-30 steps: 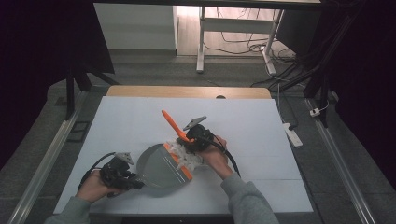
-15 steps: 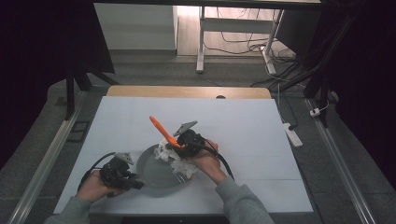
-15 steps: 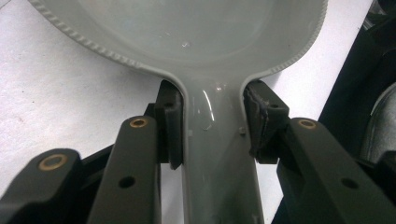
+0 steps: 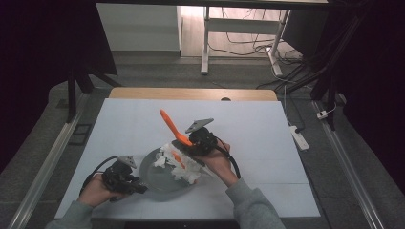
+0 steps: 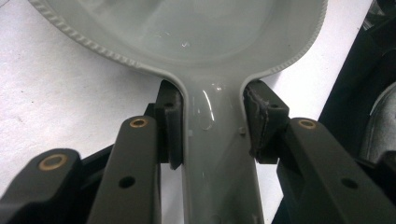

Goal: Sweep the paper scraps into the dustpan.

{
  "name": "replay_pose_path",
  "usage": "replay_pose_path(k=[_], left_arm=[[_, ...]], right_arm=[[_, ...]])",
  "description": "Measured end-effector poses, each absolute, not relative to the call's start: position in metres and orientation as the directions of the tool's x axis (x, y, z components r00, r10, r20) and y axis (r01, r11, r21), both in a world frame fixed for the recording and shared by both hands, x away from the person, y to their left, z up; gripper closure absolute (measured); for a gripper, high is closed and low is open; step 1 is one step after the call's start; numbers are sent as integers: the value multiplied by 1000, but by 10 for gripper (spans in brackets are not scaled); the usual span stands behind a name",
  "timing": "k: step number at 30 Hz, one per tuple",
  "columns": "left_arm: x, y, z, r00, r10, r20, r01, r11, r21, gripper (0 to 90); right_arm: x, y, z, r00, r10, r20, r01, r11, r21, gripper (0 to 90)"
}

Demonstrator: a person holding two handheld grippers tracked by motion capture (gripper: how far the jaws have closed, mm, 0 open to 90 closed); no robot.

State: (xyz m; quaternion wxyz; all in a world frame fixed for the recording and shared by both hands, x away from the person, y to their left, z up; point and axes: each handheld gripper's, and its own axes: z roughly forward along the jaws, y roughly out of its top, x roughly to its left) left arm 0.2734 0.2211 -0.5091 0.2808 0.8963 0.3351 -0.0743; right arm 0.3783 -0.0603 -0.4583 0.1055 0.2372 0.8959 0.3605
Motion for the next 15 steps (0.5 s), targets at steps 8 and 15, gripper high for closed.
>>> replay_pose_path(k=[8,15], left_arm=[[273,221,-509,764,559,-322,642,-616,456,613],[273,221,-509,764,559,-322,643,-616,456,613]], right_arm=[[392,-81,-456,-822,568,-40,384,606,697,701],[404,-84,-463,-805,591,-45,414,615,670,701]])
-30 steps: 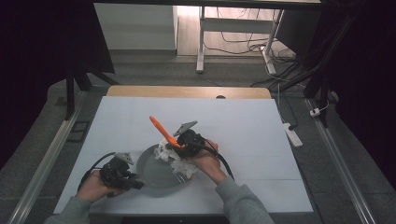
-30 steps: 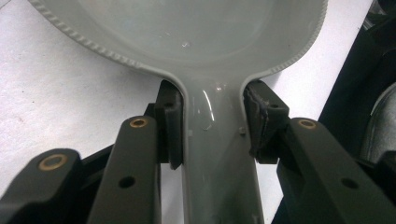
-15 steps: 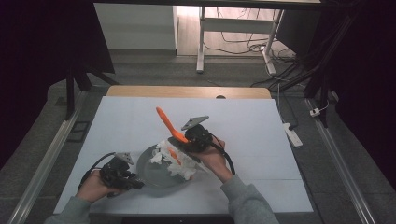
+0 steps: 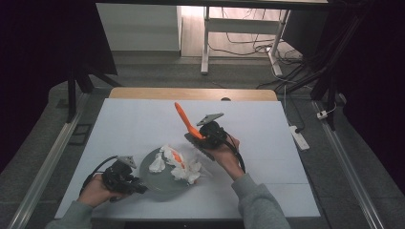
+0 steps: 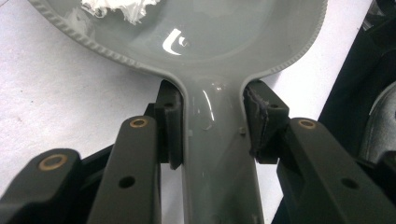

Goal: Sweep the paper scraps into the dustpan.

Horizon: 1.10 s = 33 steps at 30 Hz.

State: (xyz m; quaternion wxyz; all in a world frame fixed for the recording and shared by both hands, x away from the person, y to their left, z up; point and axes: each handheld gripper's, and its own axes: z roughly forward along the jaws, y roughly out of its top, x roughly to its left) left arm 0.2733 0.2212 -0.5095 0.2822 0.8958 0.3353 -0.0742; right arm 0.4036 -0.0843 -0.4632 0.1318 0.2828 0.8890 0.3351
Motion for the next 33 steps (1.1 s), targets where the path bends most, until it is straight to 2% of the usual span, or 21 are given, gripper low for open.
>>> replay_pose_path(k=[12,19,27,30,33], left_arm=[[273,221,-509,764,559,-322,643,-615,456,613],[273,221,-509,764,560,-322,643,-615,457,613],[273,220,-509,761,562,-323,646,-611,457,613],[273,221,-509,763,560,-322,644,-615,455,613],[273,221,-509,766,558,-319,640,-619,455,613]], right_arm=[[416,-77,-482,-789,609,-85,439,654,616,701],[408,-48,-486,-826,554,-109,387,696,604,701],[389,-15,-486,-880,471,-68,336,716,612,701],[379,-9,-485,-893,442,-84,305,732,609,701],[371,-7,-480,-912,407,-44,292,722,627,701]])
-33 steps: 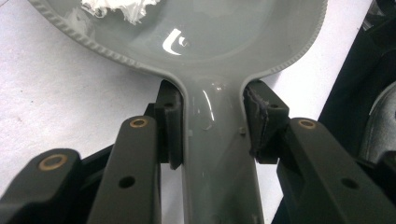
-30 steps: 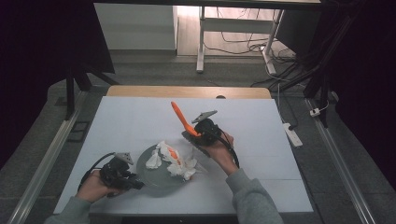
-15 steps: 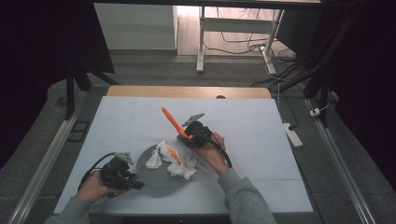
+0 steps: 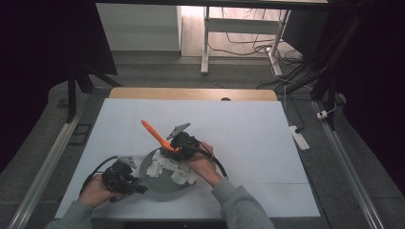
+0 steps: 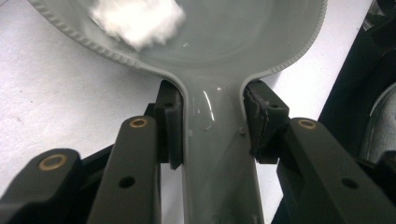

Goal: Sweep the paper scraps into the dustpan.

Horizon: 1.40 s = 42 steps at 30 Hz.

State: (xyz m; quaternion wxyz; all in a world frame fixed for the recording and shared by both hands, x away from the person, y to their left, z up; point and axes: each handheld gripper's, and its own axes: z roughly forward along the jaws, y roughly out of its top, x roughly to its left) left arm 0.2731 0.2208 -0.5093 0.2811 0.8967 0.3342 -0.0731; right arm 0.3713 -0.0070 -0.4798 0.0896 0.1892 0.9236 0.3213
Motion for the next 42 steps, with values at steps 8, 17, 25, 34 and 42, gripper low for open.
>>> replay_pose_path(k=[8,17,25,34,42], left_arm=[[273,221,-509,765,559,-319,641,-618,455,613],[273,221,-510,765,559,-322,642,-617,455,613],[272,221,-509,765,558,-322,642,-619,452,613],[269,220,-509,766,557,-321,641,-621,452,613],[268,219,-509,765,560,-319,642,-618,453,613]], right_arm=[[365,-18,-457,-906,417,-67,261,679,687,702],[371,-57,-443,-868,494,-51,309,617,724,701],[370,-91,-445,-829,557,-44,358,588,725,701],[362,-124,-463,-785,619,-26,430,574,697,701],[362,-130,-475,-773,634,-17,459,578,675,701]])
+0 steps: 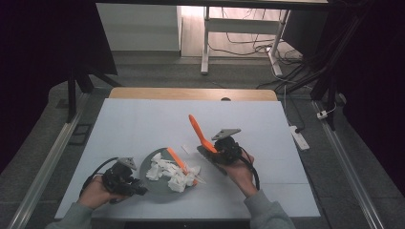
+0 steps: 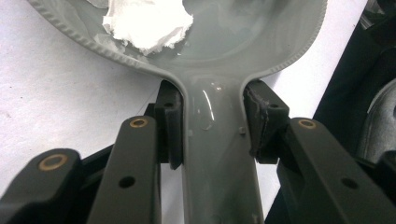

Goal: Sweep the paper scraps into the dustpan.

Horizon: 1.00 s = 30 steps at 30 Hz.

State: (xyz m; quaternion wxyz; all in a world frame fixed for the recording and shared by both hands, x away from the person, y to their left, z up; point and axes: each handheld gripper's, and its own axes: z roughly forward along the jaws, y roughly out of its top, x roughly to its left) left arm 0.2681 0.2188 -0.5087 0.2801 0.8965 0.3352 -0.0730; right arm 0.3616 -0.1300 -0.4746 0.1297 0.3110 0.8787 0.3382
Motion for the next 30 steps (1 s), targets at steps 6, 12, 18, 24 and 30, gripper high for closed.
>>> replay_pose_path(k=[6,12,18,24,30], left_arm=[[268,219,-509,765,559,-319,641,-619,454,613],[267,219,-509,768,557,-317,638,-621,455,613],[266,217,-508,768,555,-319,638,-622,454,613],[265,217,-509,771,553,-315,634,-624,456,613],[265,216,-509,770,554,-318,636,-622,457,612]], right_arm=[[360,-124,-480,-771,637,-15,472,587,658,701],[357,-114,-483,-783,621,-25,461,608,646,701],[351,-99,-486,-803,594,-41,439,638,633,701],[345,-86,-486,-823,568,-26,427,647,632,701],[335,-62,-487,-835,549,-21,416,658,628,701]])
